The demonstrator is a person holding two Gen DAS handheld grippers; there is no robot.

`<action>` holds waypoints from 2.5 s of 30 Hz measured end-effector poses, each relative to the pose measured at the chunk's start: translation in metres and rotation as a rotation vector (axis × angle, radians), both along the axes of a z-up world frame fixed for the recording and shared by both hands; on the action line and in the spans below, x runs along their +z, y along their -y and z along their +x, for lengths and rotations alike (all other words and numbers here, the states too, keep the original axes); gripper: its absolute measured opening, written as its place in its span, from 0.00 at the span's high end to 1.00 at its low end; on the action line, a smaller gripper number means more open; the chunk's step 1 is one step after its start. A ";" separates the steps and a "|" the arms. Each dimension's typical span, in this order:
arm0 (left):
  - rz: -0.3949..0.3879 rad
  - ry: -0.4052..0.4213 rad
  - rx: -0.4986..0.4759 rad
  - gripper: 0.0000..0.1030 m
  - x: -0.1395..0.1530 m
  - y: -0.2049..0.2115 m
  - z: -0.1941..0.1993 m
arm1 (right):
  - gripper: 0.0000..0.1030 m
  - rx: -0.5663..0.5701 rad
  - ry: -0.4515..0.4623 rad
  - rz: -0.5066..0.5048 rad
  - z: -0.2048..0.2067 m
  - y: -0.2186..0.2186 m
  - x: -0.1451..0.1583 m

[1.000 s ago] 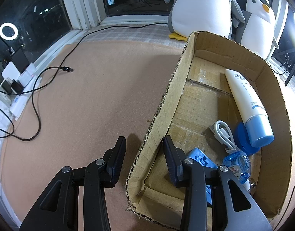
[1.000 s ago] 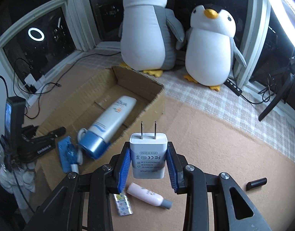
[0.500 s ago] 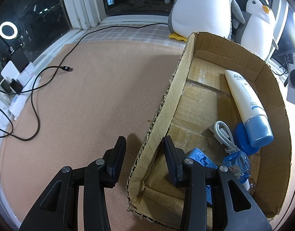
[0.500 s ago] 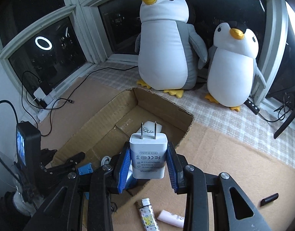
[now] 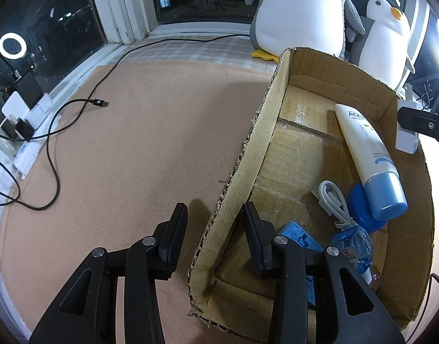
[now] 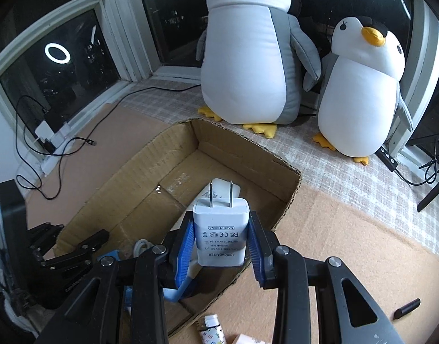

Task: Organize rigid objects
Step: 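Carry the white charger into the box and release it, then move the right tool back to the pink-and-white roll-on bottle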

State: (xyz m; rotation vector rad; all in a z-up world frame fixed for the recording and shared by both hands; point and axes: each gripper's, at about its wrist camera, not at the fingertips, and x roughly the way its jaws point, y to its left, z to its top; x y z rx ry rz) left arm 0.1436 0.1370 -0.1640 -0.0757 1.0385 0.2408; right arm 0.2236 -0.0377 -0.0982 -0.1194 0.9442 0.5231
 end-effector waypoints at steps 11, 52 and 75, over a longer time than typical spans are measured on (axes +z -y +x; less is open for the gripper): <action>0.005 0.001 0.002 0.63 0.000 0.001 0.001 | 0.50 -0.012 0.016 0.005 0.006 0.004 0.004; 0.048 -0.003 -0.051 0.64 0.003 0.009 -0.001 | 0.38 -0.186 0.141 0.021 -0.156 0.124 0.141; 0.017 -0.015 -0.045 0.63 0.003 0.003 0.005 | 0.38 0.007 0.006 -0.135 -0.124 0.106 0.004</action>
